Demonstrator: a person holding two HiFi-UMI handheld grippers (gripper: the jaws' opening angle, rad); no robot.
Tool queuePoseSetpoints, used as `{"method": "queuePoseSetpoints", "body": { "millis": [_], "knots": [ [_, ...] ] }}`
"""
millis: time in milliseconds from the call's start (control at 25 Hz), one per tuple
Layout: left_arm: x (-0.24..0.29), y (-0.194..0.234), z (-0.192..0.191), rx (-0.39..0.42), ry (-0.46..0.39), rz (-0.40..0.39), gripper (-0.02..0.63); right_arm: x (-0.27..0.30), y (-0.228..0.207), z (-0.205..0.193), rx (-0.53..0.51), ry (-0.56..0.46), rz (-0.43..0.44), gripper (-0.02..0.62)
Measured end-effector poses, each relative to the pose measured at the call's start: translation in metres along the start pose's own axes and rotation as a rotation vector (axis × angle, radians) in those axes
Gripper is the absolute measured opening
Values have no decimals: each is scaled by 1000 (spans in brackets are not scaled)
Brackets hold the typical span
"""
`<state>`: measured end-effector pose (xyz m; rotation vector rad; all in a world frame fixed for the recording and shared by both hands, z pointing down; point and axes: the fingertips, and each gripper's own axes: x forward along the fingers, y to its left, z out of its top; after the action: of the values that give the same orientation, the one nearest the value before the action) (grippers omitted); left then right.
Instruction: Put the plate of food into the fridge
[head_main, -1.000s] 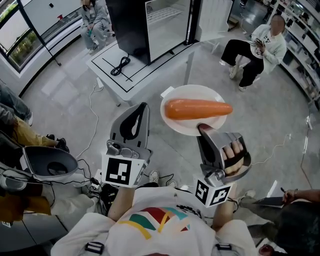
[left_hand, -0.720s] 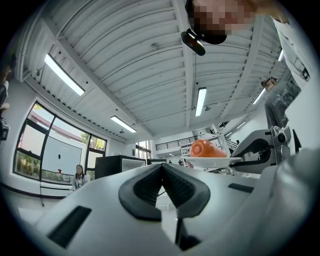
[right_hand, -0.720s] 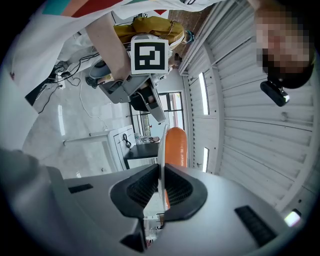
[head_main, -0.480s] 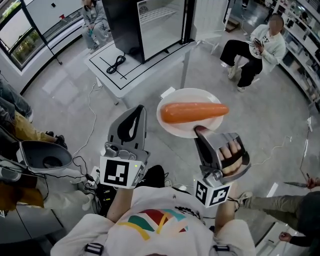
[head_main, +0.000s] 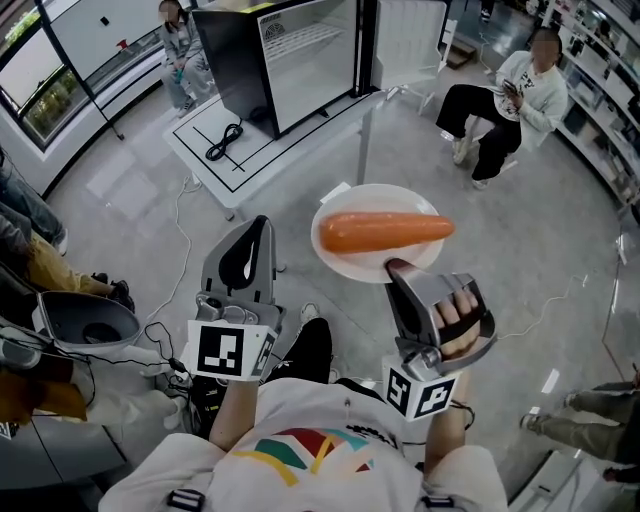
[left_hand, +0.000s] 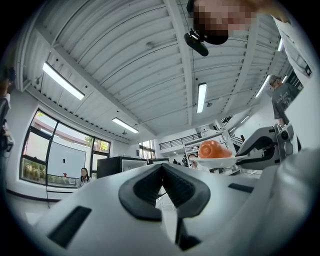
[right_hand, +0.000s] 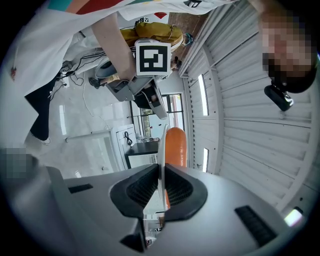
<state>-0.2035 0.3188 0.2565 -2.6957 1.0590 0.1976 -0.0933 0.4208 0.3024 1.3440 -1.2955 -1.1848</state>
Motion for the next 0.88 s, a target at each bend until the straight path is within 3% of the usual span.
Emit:
{"method": "queuePoseSetpoints", "body": {
  "millis": [240, 560, 720, 880],
  "knots": [
    [12, -6, -8, 9, -25, -18, 5, 14, 6, -6, -17, -18, -13, 31],
    [52, 20, -33, -14, -25, -13, 5, 55, 13, -14, -29, -27, -5, 31],
    [88, 27, -48, 52, 12, -22, 5, 83, 13, -31, -40, -10, 7, 31],
    [133, 46, -62, 39, 16, -33, 5, 129, 16, -48, -36, 5, 27, 31]
  ]
}}
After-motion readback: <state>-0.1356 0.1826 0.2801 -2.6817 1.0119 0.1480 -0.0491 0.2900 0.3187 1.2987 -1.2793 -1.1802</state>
